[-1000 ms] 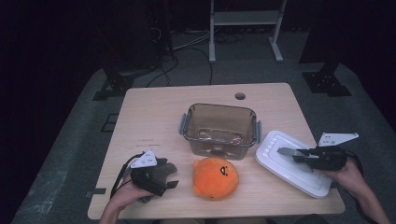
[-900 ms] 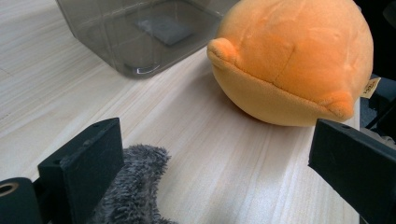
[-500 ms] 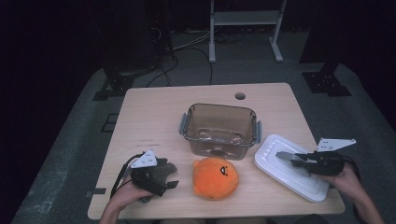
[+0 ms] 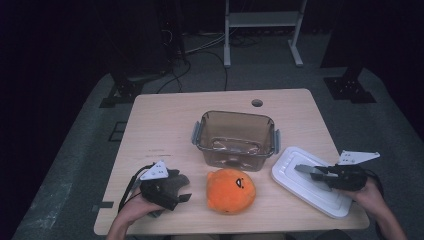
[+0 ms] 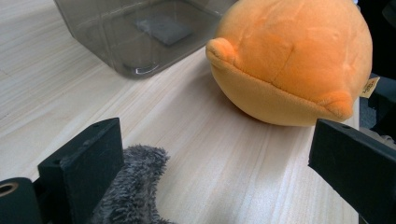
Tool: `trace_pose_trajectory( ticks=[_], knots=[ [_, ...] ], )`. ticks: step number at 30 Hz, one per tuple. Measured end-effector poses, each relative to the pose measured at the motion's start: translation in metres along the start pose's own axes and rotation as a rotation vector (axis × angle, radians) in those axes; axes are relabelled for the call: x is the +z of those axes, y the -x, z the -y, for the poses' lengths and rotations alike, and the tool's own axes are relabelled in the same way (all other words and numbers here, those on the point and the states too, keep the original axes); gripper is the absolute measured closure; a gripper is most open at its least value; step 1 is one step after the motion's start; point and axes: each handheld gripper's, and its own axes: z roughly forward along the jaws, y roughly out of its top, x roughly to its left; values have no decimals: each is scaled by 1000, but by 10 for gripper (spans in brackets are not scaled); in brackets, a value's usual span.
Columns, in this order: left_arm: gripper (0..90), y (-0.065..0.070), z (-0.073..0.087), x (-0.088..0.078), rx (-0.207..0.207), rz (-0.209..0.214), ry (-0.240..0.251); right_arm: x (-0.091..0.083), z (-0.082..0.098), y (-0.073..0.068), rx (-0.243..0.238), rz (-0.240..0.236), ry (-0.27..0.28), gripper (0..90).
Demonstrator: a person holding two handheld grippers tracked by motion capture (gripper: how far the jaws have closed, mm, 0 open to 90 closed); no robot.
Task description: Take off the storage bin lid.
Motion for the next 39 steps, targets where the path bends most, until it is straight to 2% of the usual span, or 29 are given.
trace_pose_trajectory(
  ticks=[14,18,28,33,39],
  knots=[
    [24,0,0,0,0,1,-4,3,5,-3,4,-1,-3,648],
    [24,-1,0,0,0,1,-3,2,5,-3,9,-1,11,646],
    [24,0,0,0,-1,0,2,-8,-5,-7,12,11,71,525],
    [24,0,0,0,0,1,-2,-12,-14,-16,4,-20,113,472],
    [24,0,0,0,-1,-1,2,-10,-29,-33,-23,-80,130,387]
  ],
)
